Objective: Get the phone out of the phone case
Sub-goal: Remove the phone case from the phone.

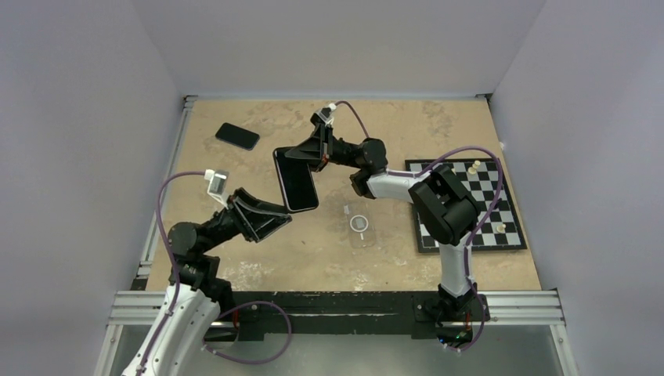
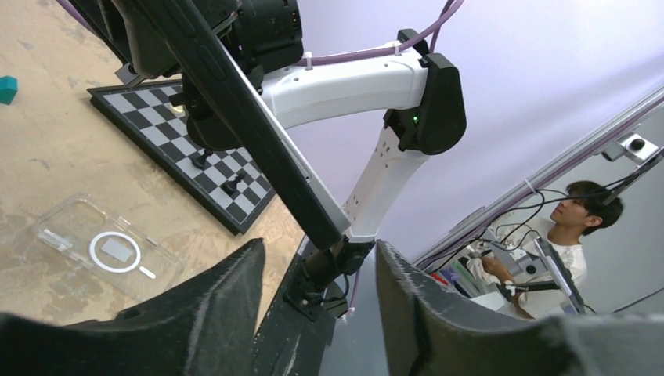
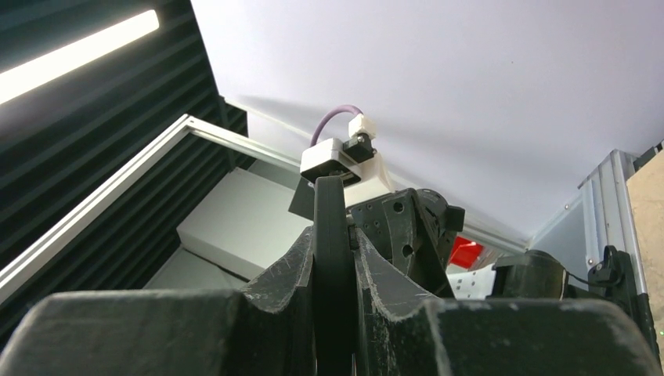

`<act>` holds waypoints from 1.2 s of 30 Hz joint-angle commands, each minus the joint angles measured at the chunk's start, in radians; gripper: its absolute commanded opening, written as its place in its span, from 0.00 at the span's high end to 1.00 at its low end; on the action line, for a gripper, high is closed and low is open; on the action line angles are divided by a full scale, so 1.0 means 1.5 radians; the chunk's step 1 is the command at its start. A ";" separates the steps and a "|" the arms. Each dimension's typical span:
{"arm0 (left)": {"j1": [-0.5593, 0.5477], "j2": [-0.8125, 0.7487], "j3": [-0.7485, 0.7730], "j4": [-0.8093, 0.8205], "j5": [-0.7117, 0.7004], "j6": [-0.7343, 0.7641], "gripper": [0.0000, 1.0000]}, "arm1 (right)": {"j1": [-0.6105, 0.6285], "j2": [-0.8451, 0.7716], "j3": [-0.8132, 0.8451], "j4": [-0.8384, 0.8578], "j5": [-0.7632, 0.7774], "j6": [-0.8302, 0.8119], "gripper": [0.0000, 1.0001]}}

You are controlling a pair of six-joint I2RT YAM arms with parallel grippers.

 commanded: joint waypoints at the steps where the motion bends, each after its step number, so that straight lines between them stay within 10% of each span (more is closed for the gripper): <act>1: 0.000 0.007 0.025 -0.021 -0.004 0.041 0.48 | 0.000 -0.053 0.010 0.024 0.051 0.005 1.00; 36: 0.000 0.033 0.065 -0.071 -0.016 0.078 0.50 | 0.015 -0.061 0.016 -0.002 0.049 -0.013 1.00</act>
